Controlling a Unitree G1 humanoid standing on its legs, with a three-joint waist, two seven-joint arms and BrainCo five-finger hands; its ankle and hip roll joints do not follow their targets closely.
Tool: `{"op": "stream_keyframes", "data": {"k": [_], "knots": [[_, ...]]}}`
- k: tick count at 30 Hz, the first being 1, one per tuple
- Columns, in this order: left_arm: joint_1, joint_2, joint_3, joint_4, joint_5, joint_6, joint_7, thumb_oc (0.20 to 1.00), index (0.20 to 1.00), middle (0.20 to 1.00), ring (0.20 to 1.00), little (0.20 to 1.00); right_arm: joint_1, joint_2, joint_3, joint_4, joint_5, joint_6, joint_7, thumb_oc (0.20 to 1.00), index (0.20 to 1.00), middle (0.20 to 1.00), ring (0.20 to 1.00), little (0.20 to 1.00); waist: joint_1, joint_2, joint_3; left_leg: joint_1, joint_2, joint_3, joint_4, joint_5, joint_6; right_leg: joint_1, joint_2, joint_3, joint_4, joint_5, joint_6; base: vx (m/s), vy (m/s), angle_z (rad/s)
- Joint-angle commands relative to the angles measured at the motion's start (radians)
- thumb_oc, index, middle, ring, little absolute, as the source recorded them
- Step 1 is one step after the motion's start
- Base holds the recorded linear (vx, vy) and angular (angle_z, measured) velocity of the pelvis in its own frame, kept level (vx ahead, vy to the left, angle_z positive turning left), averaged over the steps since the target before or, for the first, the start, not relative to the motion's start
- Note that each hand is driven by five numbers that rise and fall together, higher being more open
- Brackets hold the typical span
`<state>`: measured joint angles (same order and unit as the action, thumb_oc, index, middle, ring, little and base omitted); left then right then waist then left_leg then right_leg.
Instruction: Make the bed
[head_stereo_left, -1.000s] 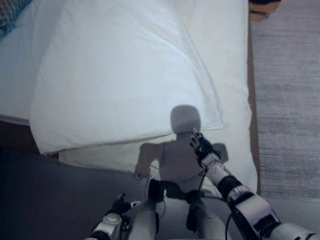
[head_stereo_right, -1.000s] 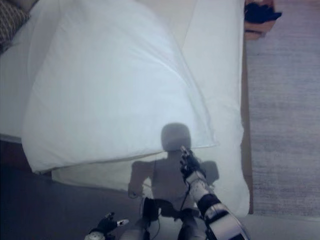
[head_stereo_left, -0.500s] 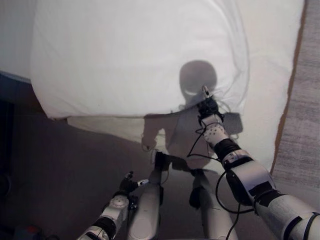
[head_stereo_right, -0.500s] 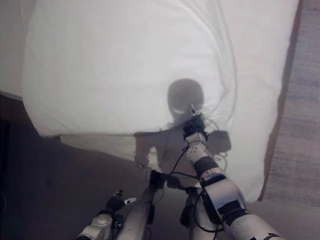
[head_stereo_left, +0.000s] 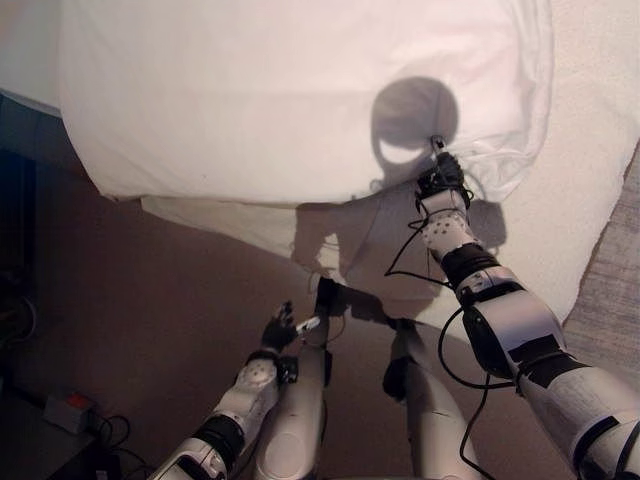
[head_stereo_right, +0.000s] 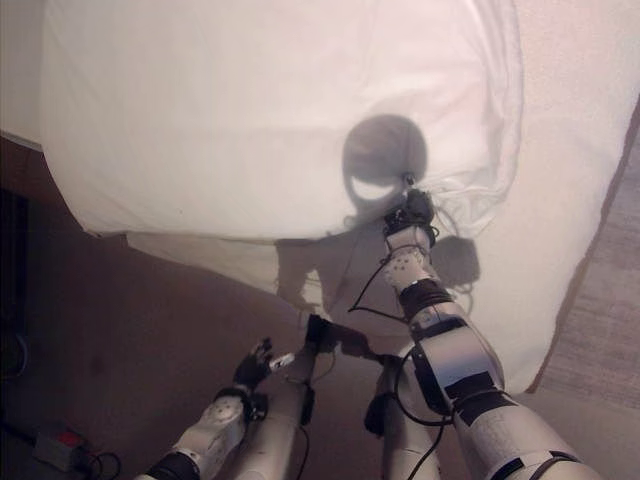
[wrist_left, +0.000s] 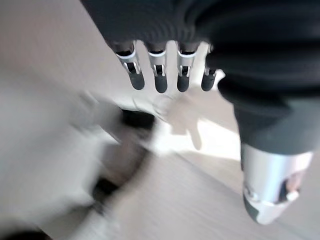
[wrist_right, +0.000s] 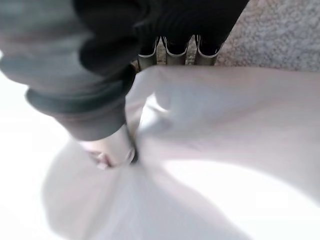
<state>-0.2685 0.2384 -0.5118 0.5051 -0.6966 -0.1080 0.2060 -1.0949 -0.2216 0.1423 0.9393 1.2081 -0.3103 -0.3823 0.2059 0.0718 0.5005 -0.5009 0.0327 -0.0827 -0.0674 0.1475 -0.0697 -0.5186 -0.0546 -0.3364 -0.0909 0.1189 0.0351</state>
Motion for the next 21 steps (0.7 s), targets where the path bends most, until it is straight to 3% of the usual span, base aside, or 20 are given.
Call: {"op": "stream_keyframes", "data": {"k": [1, 5, 8, 14, 21], "knots": [[-0.002, 0.021, -0.044, -0.177, -0.206, -0.041, -0.04, 1.0, 1.0, 1.0, 1.0, 1.0, -0.039, 0.004, 0.075, -0.179, -0.175, -0.048, -0.033, 0.2, 0.2, 0.2, 0.2, 0.2, -0.039, -0.021, 0.019, 0.027, -0.074, 0.035, -0.02, -0.025, 0.021, 0.091, -0.035, 0.085, 0.005, 0.038, 0.102, -0.01, 0.059, -0.03], [-0.088, 0.025, -0.079, -0.266, -0.347, -0.028, -0.072, 1.0, 1.0, 1.0, 1.0, 1.0, 0.023, 0.021, 0.107, -0.297, -0.277, -0.025, -0.046, 0.2, 0.2, 0.2, 0.2, 0.2, -0.08, -0.047, 0.019, 0.079, -0.073, 0.054, -0.02, -0.041, 0.031, 0.122, -0.036, 0.118, 0.006, 0.042, 0.106, -0.02, 0.07, -0.06], [-0.153, 0.005, -0.085, -0.224, -0.409, -0.035, -0.08, 1.0, 1.0, 1.0, 1.0, 1.0, 0.036, 0.019, 0.128, -0.321, -0.305, -0.011, -0.04, 0.2, 0.2, 0.2, 0.2, 0.2, -0.098, -0.06, 0.019, 0.102, -0.072, 0.071, -0.019, -0.048, 0.038, 0.132, -0.037, 0.14, 0.009, 0.045, 0.107, -0.04, 0.09, -0.22], [-0.31, -0.063, -0.031, -0.107, -0.54, -0.089, -0.019, 1.0, 1.0, 1.0, 1.0, 1.0, 0.091, 0.01, 0.16, -0.412, -0.339, 0.012, -0.033, 0.2, 0.2, 0.2, 0.2, 0.2, -0.147, -0.089, 0.019, 0.156, -0.076, 0.115, -0.011, -0.063, 0.058, 0.145, -0.038, 0.199, 0.02, 0.057, 0.121, -0.03, 0.07, -0.31], [-0.402, -0.136, 0.092, 0.02, -0.683, -0.132, 0.047, 1.0, 1.0, 1.0, 1.0, 1.0, 0.181, 0.041, 0.15, -0.558, -0.325, -0.013, -0.042, 0.2, 0.2, 0.2, 0.2, 0.2, -0.194, -0.115, 0.01, 0.205, -0.08, 0.17, -0.003, -0.083, 0.069, 0.157, -0.033, 0.259, 0.026, 0.07, 0.137, 0.0, 0.044, -0.27]]}}
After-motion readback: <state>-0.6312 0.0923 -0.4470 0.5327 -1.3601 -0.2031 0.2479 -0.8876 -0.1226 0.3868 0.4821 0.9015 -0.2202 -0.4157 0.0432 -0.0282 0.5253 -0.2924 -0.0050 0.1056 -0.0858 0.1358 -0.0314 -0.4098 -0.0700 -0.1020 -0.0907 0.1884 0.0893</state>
